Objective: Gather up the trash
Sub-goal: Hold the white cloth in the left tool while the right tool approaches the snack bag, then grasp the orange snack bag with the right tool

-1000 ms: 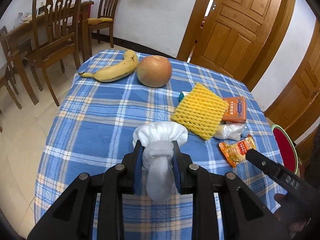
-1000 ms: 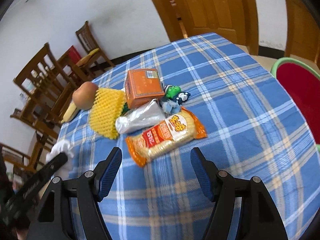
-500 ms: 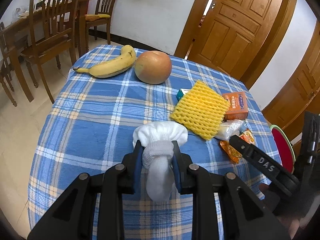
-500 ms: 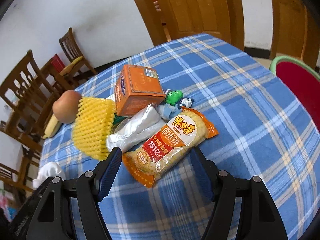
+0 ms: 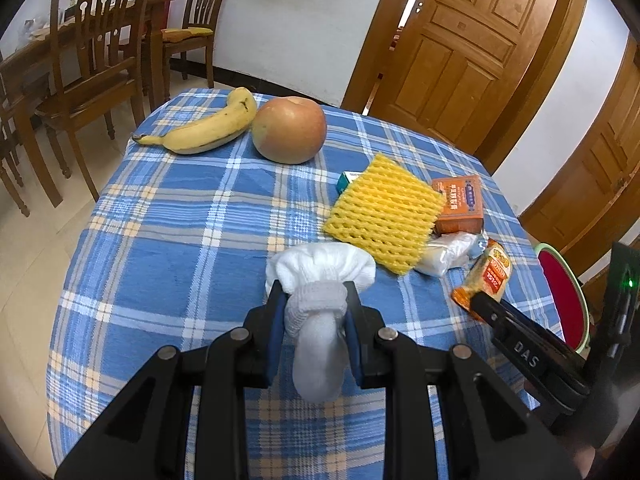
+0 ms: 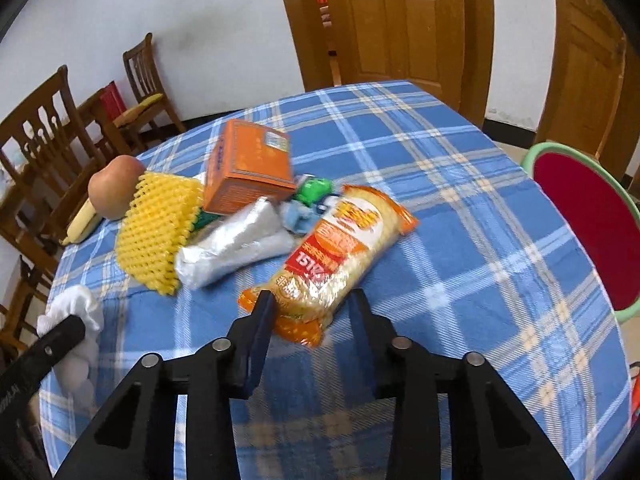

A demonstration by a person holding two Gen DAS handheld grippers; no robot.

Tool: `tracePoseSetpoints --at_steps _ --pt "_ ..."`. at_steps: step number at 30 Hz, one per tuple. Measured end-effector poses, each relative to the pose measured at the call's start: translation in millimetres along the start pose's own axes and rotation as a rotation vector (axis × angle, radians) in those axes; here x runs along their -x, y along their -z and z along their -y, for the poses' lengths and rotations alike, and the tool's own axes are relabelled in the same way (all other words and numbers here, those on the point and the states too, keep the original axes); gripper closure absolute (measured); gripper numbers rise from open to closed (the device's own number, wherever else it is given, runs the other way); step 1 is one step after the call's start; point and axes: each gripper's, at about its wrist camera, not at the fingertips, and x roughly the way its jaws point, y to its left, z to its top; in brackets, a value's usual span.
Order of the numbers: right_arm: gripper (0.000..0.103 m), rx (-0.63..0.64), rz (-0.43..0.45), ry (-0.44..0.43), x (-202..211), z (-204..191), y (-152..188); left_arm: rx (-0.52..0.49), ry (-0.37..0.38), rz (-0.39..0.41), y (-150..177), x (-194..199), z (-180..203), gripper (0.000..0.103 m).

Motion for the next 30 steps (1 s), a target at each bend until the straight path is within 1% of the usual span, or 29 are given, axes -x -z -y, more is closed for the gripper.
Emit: tracePoseSetpoints --at_steps 5,8,10,12,15,17,18,22,23,24,26,28,30 --pt "0.066 -0.009 0.008 0.046 10 26 6 -0.003 0.004 -0.002 0 0 3 0.076" --pt "0.064 -0.039 0.011 0.066 16 41 8 -0.007 0.006 -0.003 1 -1 6 0.076" --pt "0.064 -0.070 0.012 0.046 20 48 7 -0.008 0.008 -0.004 1 -2 7 0.076" --pt "0.061 -0.085 0.011 0.016 21 49 4 -0.008 0.010 -0.005 1 -3 9 0.076" --pt "0.051 -0.080 0.023 -0.011 23 41 -1 -0.007 0.009 -0.004 1 -4 10 0.076" --pt "0.041 -0.063 0.025 -0.021 21 30 -3 -0.006 0.005 -0.005 1 -5 9 0.076" --pt "0.038 -0.055 0.020 -0.023 17 24 -6 -0.005 0.003 -0.007 0 -6 9 0.076" --pt "0.035 -0.018 0.001 -0.023 5 2 -9 0.004 -0.011 -0.015 0 -8 7 0.076" --pt "0.031 -0.007 0.001 -0.012 2 -2 -10 0.007 -0.013 -0.013 -1 -7 7 0.076" --pt "0.029 0.000 0.000 0.004 -2 -6 -11 0.008 -0.016 -0.011 -1 -7 7 0.076" --pt "0.028 0.006 -0.016 0.031 -12 -10 -12 0.010 -0.015 -0.010 -1 -8 7 0.076" --pt "0.028 0.030 0.000 0.071 -16 -13 -14 0.014 -0.012 -0.012 -1 -9 7 0.076" --pt "0.028 0.033 0.004 0.080 -18 -13 -15 0.012 -0.010 -0.011 -2 -10 7 0.076"
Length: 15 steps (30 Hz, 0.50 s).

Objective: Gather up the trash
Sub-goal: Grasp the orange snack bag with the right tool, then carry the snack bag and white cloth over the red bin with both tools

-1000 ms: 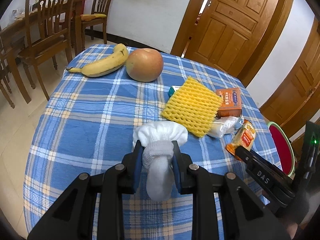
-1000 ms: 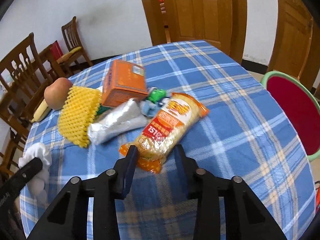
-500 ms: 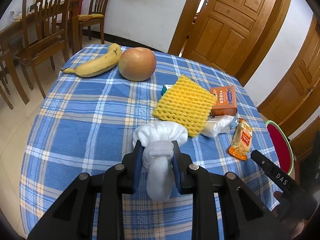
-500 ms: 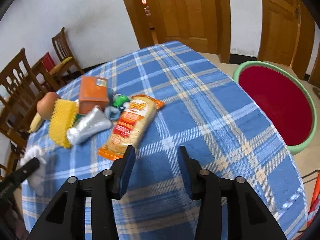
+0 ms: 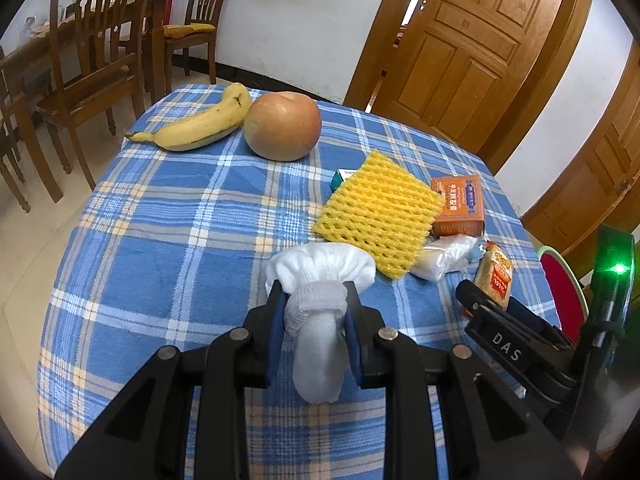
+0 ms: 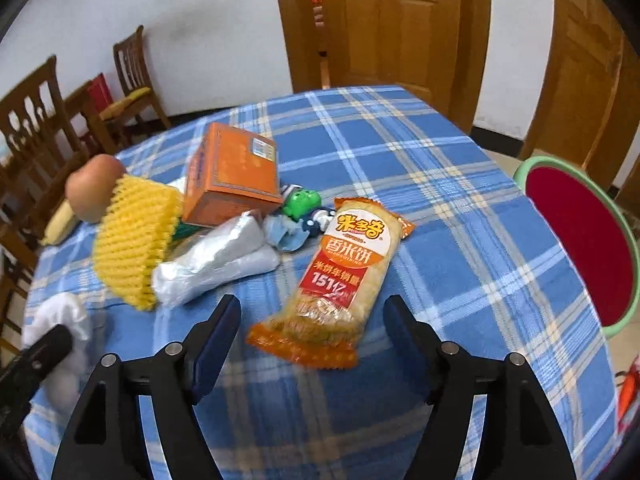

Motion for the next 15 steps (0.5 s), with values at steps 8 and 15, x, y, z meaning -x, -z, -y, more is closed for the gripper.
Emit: tracePoseSetpoints --at_steps 8,15 --pt "0.062 -0.017 0.013 -0.009 1 22 -5 -0.023 0.011 0.001 -1 -2 11 0.076" --pt "0.063 -0.031 0.011 -0.084 13 39 4 -0.043 0.034 -0.007 1 -3 25 0.076"
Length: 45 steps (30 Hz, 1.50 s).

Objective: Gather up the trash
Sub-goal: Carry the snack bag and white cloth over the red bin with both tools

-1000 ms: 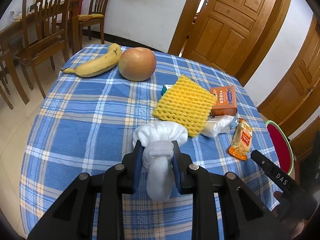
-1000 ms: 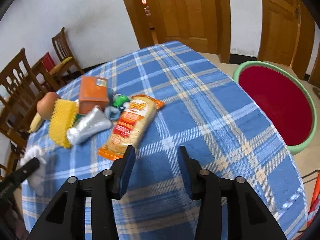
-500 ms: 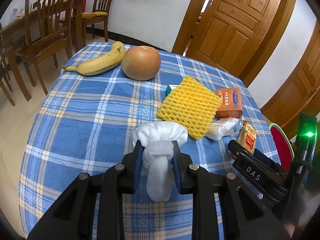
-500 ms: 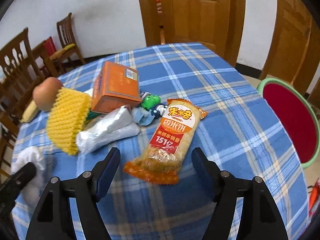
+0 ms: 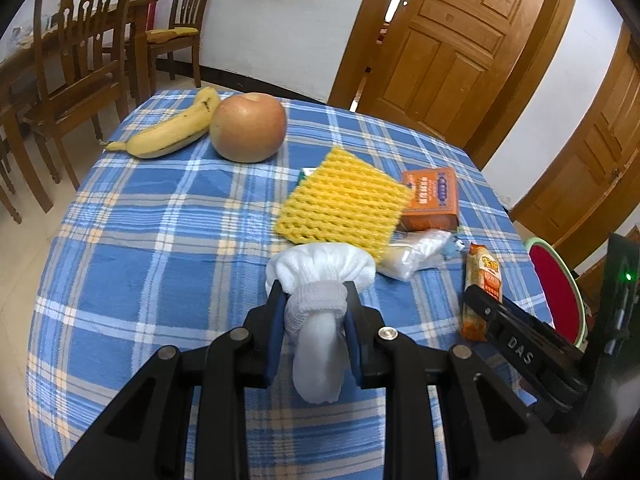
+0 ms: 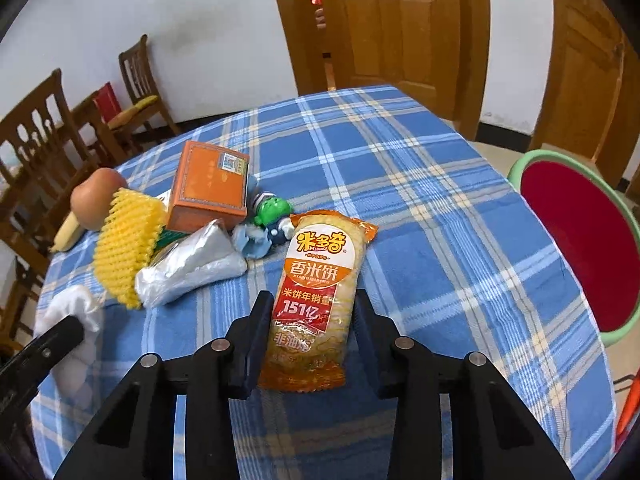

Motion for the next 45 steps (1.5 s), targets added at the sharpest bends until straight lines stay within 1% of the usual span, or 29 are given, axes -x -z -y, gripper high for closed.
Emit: tracePoseSetpoints --at_steps 5,11,25,30,35,41,45 --pt "0.063 -0.025 0.020 -0.016 18 19 8 -0.033 0.021 0.006 0 5 17 0.076" --pt "0.063 -0.065 0.056 -0.015 43 47 13 -0.085 0.058 0.011 0 9 46 0.076" --pt "0.063 -0.203 0.162 0.031 98 130 18 -0.234 0.165 -0.002 4 12 138 0.076" --pt "0.063 -0.244 0.191 0.044 112 159 20 -0.283 0.192 -0.002 6 11 172 0.076" --pt "0.063 -0.290 0.205 0.057 118 189 23 -0.324 0.212 -0.021 10 3 201 0.076" --pt "0.063 -0.346 0.202 0.074 117 224 25 -0.367 0.233 -0.044 14 -12 236 0.076" --pt "0.063 -0.361 0.197 0.081 113 239 24 -0.398 0.244 -0.058 18 -21 256 0.076"
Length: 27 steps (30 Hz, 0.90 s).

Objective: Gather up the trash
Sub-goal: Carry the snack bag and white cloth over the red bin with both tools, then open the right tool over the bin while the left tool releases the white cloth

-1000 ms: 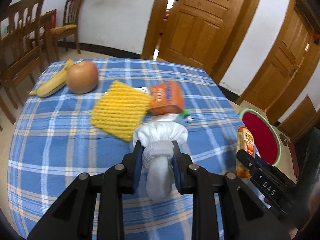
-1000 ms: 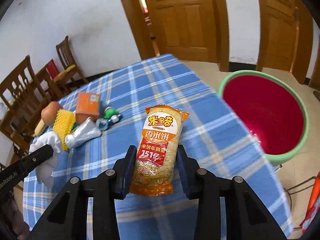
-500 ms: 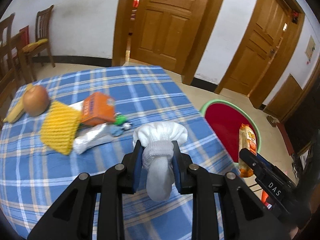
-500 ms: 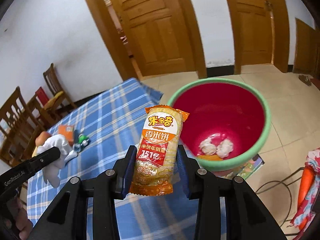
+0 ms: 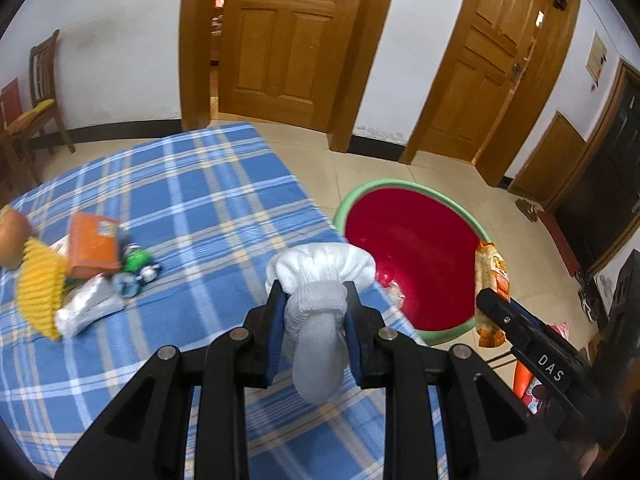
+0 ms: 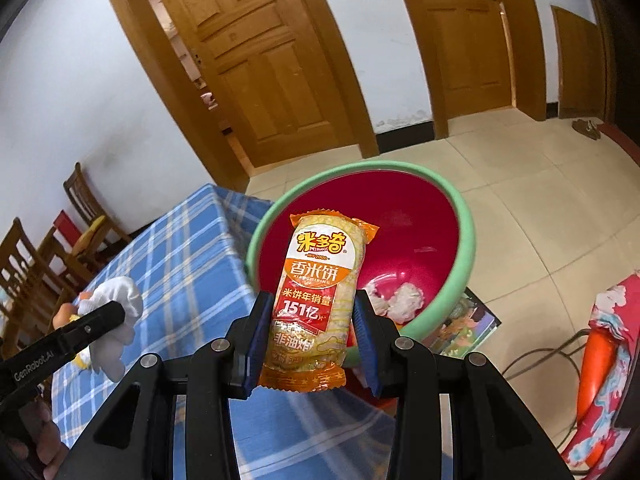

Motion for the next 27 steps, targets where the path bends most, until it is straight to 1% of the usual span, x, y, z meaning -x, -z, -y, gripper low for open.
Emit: tracePoseSetpoints --at_steps 8,12,19,27 --pt "0.061 -0.035 -0.025 0.022 -16 24 -7 -0.050 0.021 -0.024 -10 -28 26 0.076" --pt "0.060 -0.052 -0.031 0.019 -19 32 -10 -0.065 0.029 -0.043 -12 -42 35 0.076" --pt "0.060 -0.046 -0.015 0.018 -14 34 -11 -0.104 0.057 -0.057 -14 -64 51 0.076" --pt "0.059 -0.077 0.016 0.047 -4 45 -15 -0.143 0.070 -0.062 -18 -85 70 0.076"
